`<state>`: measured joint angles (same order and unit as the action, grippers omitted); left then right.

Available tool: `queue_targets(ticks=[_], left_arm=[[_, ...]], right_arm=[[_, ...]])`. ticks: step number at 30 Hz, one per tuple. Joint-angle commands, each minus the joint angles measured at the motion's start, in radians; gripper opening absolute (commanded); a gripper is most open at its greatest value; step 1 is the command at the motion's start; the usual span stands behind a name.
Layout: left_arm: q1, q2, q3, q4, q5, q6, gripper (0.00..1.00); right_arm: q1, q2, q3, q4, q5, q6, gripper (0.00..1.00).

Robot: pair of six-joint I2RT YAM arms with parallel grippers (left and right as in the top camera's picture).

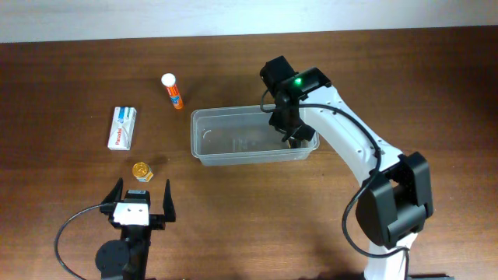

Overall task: Pack container
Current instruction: 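Carry the dark bottle into the container beside the spray bottle, release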

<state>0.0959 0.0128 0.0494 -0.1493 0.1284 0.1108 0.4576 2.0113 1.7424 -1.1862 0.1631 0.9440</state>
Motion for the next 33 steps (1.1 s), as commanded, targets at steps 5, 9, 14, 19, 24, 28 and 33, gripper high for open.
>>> queue_targets(ticks=[5, 9, 14, 19, 24, 28, 33], left_arm=[[0.005, -0.007, -0.006, 0.002, 0.014, -0.005, 0.99], [0.005, -0.007, -0.006, 0.002, 0.014, -0.005, 0.99], [0.005, -0.007, -0.006, 0.002, 0.014, -0.005, 0.99], [0.005, -0.007, -0.006, 0.002, 0.014, -0.005, 0.99], [0.005, -0.007, -0.006, 0.002, 0.014, -0.005, 0.99], [0.005, -0.007, -0.006, 0.002, 0.014, -0.005, 0.99], [0.005, -0.007, -0.006, 0.002, 0.014, -0.005, 0.99]], right_arm=[[-0.003, 0.033, -0.005, 0.02, 0.005, 0.014, 0.25], [-0.003, 0.051, -0.005, 0.02, 0.005, 0.014, 0.25], [-0.003, 0.056, -0.005, 0.02, 0.005, 0.011, 0.25], [-0.003, 0.056, -0.005, 0.015, 0.005, 0.003, 0.32], [-0.003, 0.056, -0.005, 0.01, 0.005, -0.002, 0.37], [-0.003, 0.056, -0.005, 0.0, 0.005, -0.016, 0.39], [-0.003, 0.055, -0.005, -0.012, 0.005, -0.023, 0.4]])
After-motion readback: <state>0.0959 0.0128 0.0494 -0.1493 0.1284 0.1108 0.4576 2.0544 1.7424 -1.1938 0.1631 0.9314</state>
